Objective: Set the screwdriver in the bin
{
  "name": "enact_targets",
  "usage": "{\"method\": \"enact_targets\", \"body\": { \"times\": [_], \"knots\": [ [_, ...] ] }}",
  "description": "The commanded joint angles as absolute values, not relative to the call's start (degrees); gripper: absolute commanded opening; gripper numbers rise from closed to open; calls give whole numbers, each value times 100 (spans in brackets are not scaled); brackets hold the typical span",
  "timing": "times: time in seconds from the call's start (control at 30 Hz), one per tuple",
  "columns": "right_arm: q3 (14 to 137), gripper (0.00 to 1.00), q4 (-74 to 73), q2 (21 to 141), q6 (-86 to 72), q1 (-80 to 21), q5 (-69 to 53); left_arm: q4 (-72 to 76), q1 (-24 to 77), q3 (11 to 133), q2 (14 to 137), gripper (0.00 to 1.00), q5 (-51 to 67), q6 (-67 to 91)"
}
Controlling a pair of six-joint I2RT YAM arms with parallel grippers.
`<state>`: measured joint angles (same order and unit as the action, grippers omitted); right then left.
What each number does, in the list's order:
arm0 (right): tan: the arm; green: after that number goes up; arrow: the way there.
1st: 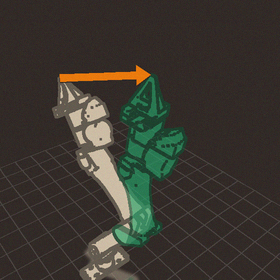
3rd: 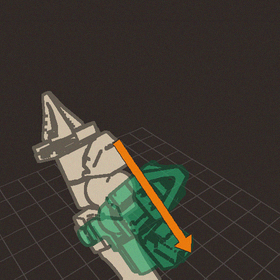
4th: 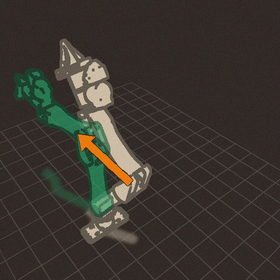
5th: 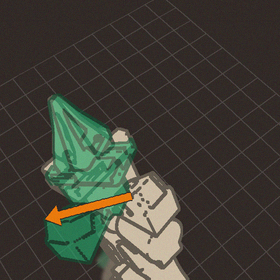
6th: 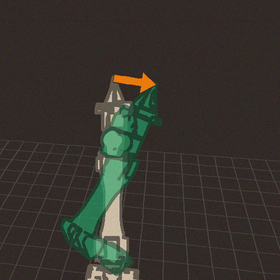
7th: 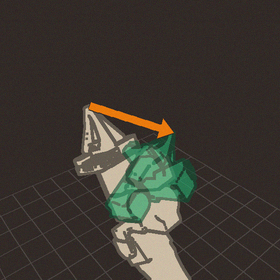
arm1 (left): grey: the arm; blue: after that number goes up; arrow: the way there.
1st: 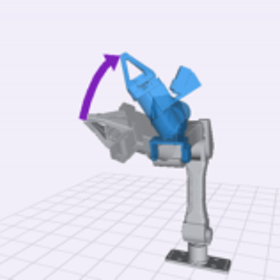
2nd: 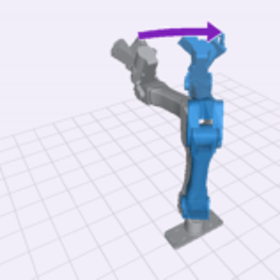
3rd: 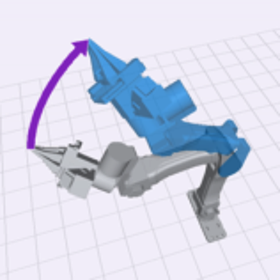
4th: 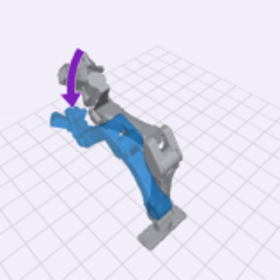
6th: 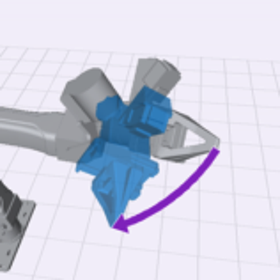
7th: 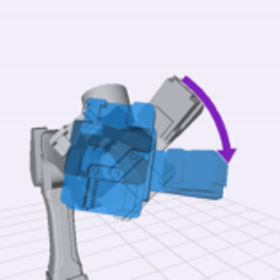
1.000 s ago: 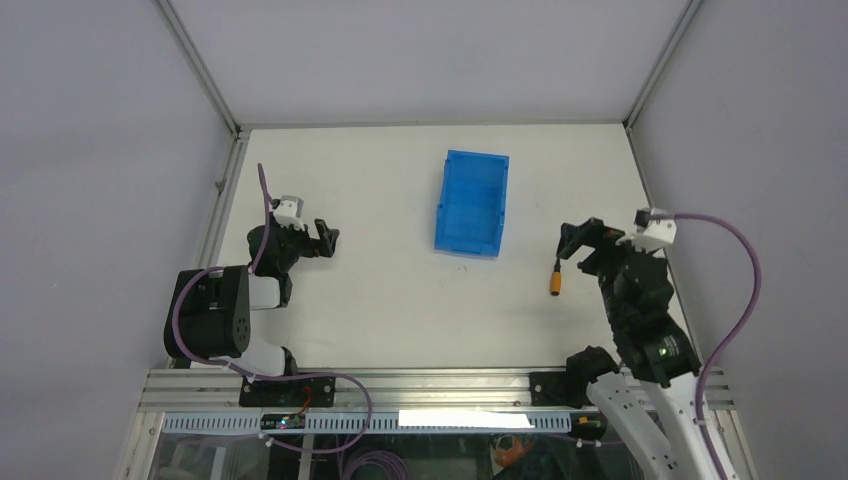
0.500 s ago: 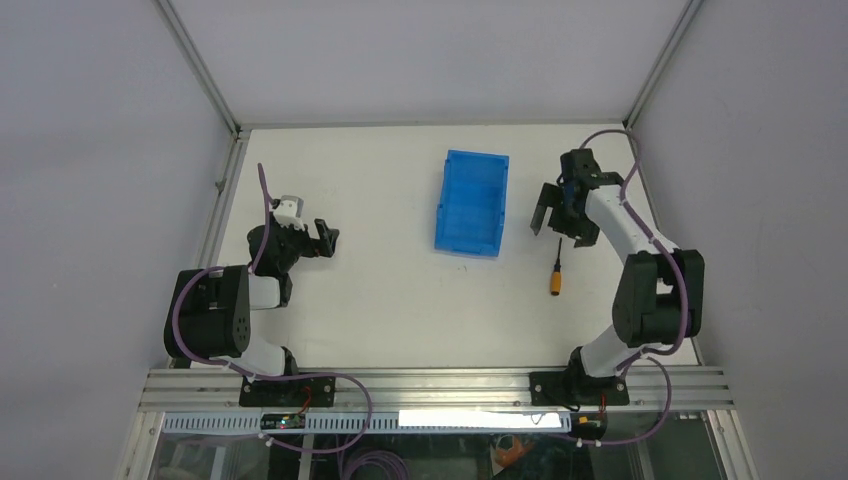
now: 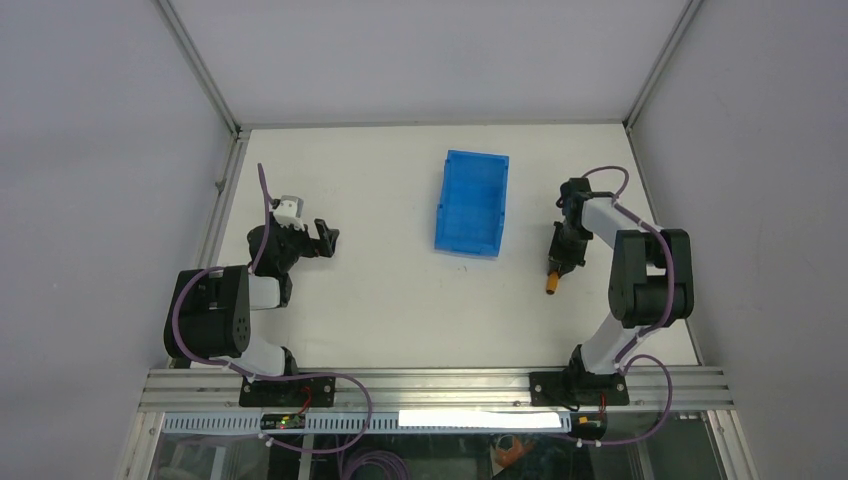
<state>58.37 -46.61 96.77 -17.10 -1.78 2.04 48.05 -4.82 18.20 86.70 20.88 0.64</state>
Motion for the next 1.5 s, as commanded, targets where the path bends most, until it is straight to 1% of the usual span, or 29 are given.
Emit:
{"method": "enact_targets", "body": {
  "times": [0.0,0.17,0.3,0.5,0.57,0.73,0.87,1.0,1.07,1.17,1.27,1.37,1.47],
  "knots": [
    [6159,0,-4662,9576,-1538,-164,551,5218,-423,1926,8670,99,2041,62],
    [7296,0,-5419,9403,-1429,-122,826,5220,-422,1929,8668,99,2046,62],
    [8524,0,-6147,9604,-1440,-41,823,5212,-426,1934,8666,99,2046,62],
    [10136,0,-6873,10031,-1732,-104,184,5218,-422,1931,8666,99,2045,62],
    [10518,0,-6894,10097,-1961,-323,68,5220,-424,1931,8667,99,2044,62],
    [11261,0,-6542,10378,-2547,-1294,-334,5219,-424,1934,8666,99,2040,62],
    [12293,0,-6582,11075,-2755,-2106,-211,5217,-427,1934,8666,99,2046,62],
    [13172,0,-6723,11713,-2818,-2571,-51,5221,-428,1934,8667,99,2040,63],
    [13276,0,-6703,11901,-2828,-2708,246,5220,-424,1934,8666,99,2040,62],
    [12990,0,-6548,12022,-2830,-2804,462,5220,-426,1934,8666,99,2041,62],
    [12122,0,-6164,11922,-2887,-2820,688,5212,-423,1934,8668,99,2043,62],
    [11140,0,-5445,11792,-2990,-2822,711,5220,-422,1931,8667,99,2047,62],
    [10764,0,-5179,12055,-3001,-2821,670,5217,-422,1935,8668,99,2040,62]
  ]
}}
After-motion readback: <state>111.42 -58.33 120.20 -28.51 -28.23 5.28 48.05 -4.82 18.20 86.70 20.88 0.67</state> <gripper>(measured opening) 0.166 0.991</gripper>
